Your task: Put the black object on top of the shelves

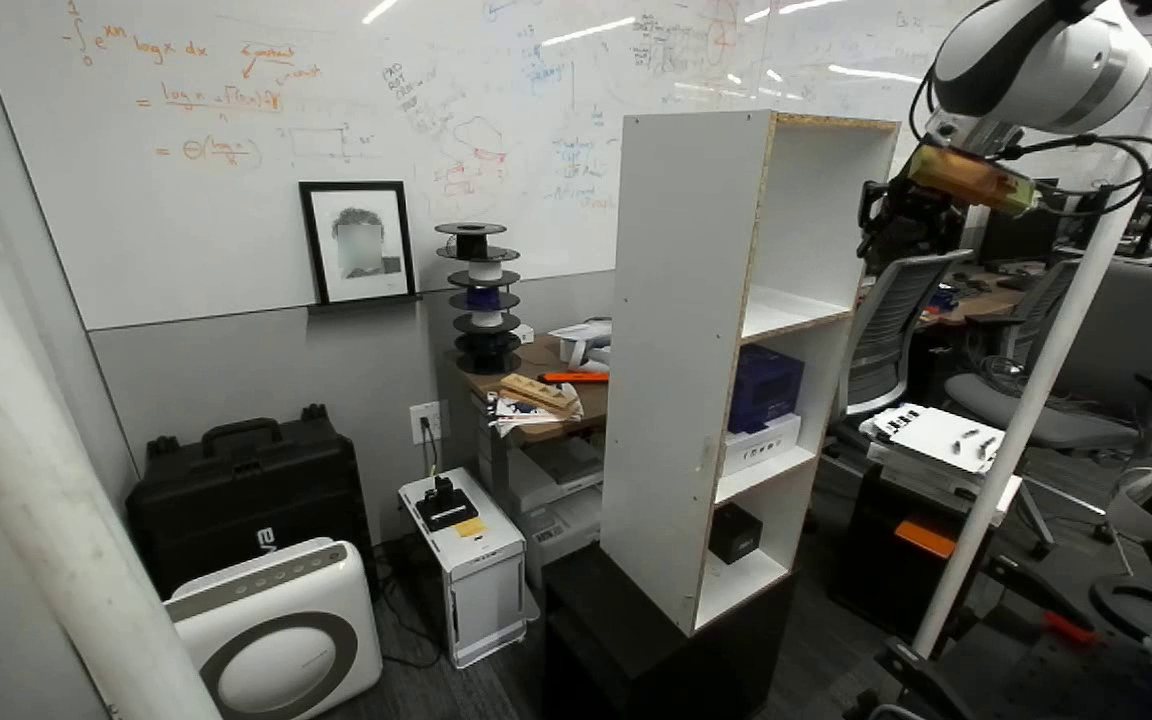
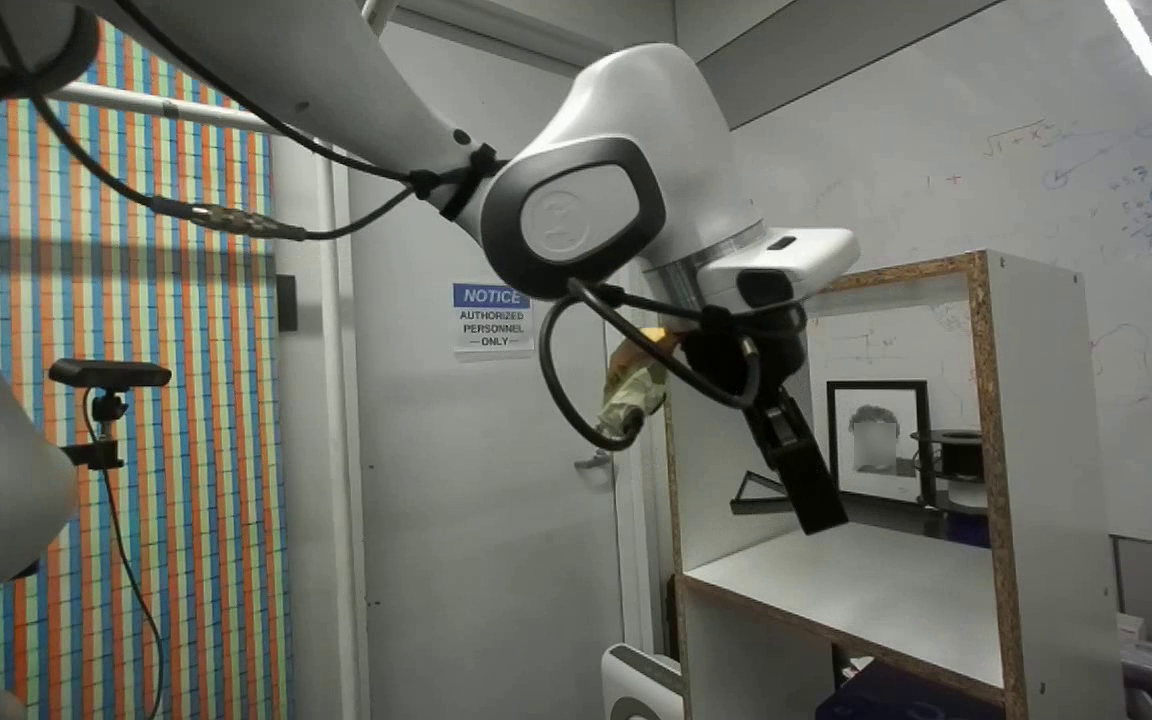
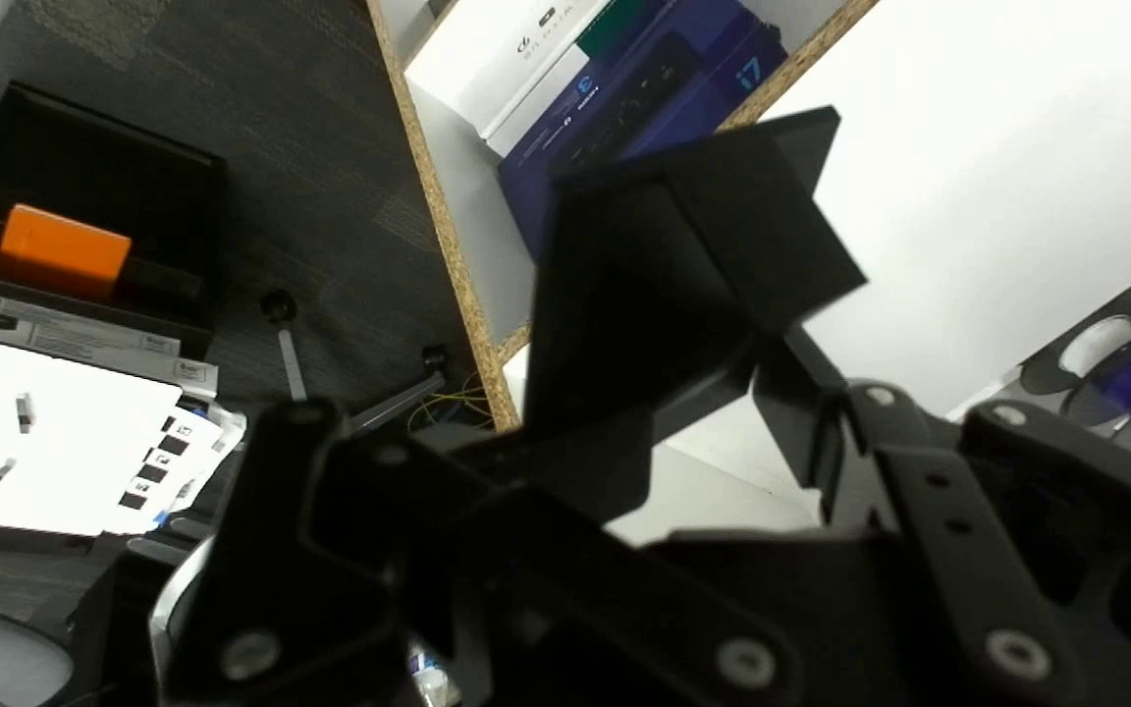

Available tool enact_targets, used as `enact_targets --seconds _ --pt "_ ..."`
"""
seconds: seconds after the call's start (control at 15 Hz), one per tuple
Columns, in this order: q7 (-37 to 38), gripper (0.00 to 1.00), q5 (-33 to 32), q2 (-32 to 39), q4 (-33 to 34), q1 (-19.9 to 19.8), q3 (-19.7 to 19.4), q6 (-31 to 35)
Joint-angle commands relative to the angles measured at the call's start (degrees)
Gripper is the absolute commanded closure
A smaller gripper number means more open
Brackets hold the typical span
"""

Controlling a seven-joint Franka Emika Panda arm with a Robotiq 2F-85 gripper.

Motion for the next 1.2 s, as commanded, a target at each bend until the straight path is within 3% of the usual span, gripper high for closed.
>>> enact_targets --seconds 0.0,0.27,0.53,0.8,1.13 --pt "-1.24 0.80 -2.94 -13.54 -6.21 -2.42 1.11 -3.13" --pt "-1.91 0.81 -1.23 -24.08 -6.12 -3.73 0.82 -4.23" --pt "2.68 0.81 2.63 -26.87 -1.30 -5.02 1.00 -1.67" --pt "8.80 0.83 7.47 -21.34 4.85 -4.80 1.88 4.85" --pt "13.57 0.84 10.36 -7.79 15.97 -3.58 3.64 8.89"
